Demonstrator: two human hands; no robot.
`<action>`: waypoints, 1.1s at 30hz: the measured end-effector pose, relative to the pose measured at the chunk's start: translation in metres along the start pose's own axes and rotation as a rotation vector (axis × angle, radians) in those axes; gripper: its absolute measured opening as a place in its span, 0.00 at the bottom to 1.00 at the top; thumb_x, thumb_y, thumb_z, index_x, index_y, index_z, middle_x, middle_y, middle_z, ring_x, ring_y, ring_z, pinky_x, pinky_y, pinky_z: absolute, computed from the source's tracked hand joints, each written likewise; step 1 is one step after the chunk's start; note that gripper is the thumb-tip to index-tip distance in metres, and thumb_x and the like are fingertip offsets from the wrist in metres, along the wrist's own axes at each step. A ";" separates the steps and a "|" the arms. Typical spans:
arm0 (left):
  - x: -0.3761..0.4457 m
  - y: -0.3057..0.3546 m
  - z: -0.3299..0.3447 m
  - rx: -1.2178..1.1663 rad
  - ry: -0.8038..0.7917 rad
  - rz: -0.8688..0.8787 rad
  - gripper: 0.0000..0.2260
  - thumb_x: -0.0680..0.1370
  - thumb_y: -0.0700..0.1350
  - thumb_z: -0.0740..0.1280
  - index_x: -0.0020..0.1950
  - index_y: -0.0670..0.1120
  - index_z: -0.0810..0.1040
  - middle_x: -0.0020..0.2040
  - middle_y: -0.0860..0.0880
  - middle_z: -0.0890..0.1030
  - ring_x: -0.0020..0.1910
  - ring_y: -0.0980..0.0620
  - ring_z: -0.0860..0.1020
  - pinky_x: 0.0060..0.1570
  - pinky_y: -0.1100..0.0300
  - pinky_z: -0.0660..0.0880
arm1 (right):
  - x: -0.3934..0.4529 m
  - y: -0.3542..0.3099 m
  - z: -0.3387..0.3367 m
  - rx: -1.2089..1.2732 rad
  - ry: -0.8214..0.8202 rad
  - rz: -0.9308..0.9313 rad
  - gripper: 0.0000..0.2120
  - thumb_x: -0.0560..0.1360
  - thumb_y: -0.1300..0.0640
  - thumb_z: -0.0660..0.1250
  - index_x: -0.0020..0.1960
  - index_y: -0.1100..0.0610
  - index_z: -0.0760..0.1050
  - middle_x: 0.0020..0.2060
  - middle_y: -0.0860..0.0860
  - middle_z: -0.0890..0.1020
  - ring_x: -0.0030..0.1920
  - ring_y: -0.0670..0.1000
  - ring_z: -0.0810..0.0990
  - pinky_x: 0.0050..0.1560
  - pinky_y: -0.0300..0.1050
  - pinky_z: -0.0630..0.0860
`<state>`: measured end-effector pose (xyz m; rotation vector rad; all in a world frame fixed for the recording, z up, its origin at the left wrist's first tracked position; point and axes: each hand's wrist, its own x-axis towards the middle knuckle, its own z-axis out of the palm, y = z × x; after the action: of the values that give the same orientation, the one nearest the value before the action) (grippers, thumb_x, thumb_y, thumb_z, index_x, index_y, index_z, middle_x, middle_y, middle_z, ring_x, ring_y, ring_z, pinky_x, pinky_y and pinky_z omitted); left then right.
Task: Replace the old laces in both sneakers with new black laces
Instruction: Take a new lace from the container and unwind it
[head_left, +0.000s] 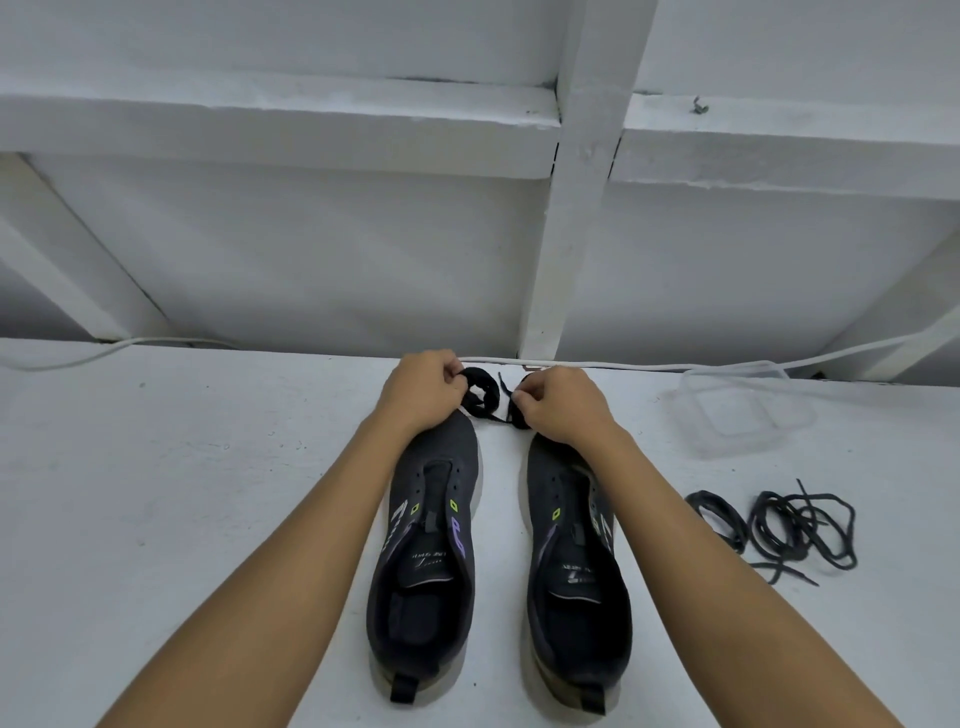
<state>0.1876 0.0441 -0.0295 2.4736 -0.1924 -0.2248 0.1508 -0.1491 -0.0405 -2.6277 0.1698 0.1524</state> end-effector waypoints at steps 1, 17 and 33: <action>-0.001 0.001 -0.006 -0.024 0.010 0.013 0.04 0.79 0.44 0.67 0.51 0.49 0.80 0.44 0.52 0.81 0.47 0.49 0.79 0.42 0.61 0.71 | -0.001 0.001 -0.001 -0.013 -0.020 0.003 0.11 0.79 0.51 0.65 0.54 0.49 0.85 0.50 0.49 0.86 0.54 0.54 0.81 0.51 0.47 0.78; -0.022 0.005 -0.033 -0.136 0.075 0.042 0.04 0.81 0.44 0.65 0.54 0.48 0.79 0.46 0.53 0.81 0.42 0.56 0.78 0.36 0.71 0.67 | -0.008 -0.015 -0.009 -0.025 0.085 -0.024 0.15 0.75 0.55 0.68 0.61 0.47 0.82 0.56 0.50 0.81 0.59 0.54 0.78 0.53 0.46 0.74; -0.051 0.037 -0.088 -0.187 0.195 0.208 0.07 0.82 0.46 0.65 0.50 0.51 0.83 0.40 0.53 0.82 0.36 0.61 0.75 0.36 0.71 0.68 | -0.037 -0.052 -0.076 0.530 0.103 -0.169 0.07 0.79 0.49 0.70 0.50 0.52 0.83 0.39 0.46 0.84 0.39 0.45 0.80 0.41 0.38 0.72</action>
<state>0.1530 0.0765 0.0683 2.2530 -0.3275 0.0833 0.1275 -0.1372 0.0555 -2.1081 0.0166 -0.0791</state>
